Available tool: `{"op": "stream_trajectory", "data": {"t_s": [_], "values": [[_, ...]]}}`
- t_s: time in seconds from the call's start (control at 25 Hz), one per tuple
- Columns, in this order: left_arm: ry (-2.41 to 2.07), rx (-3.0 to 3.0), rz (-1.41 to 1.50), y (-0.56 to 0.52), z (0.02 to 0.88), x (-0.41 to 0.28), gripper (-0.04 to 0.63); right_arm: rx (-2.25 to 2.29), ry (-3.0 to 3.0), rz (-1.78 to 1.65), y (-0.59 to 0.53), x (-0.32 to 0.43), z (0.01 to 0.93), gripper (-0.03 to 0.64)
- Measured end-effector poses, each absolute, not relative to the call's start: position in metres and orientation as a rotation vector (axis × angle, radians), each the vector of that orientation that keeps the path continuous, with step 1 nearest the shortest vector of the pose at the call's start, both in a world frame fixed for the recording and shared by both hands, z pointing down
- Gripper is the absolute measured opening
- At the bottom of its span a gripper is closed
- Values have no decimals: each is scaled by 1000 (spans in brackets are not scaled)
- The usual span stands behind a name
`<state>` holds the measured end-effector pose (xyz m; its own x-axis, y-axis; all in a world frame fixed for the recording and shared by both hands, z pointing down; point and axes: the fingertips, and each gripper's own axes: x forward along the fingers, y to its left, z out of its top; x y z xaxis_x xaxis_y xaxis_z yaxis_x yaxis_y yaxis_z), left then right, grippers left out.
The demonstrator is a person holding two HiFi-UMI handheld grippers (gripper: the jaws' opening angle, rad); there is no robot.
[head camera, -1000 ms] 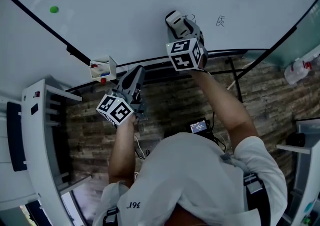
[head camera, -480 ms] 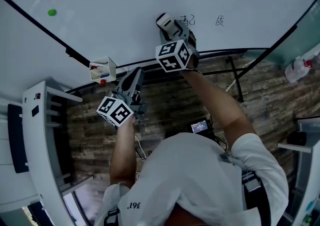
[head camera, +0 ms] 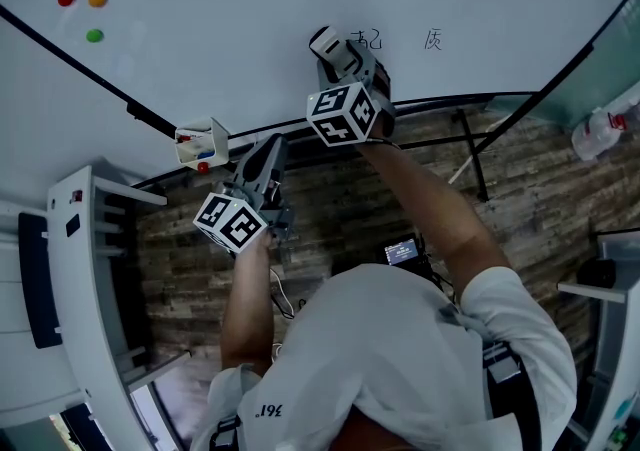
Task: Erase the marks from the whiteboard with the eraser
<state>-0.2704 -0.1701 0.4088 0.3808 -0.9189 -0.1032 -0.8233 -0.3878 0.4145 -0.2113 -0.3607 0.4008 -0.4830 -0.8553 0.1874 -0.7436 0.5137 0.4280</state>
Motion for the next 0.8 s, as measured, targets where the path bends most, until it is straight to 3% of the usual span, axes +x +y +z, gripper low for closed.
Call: {"op": "stream_trajectory", "data": {"t_s": [0.8], "values": [[-1434, 2412, -409, -210, 411, -201, 8, 1396, -2356, -373, -391, -131, 409, 250]]}}
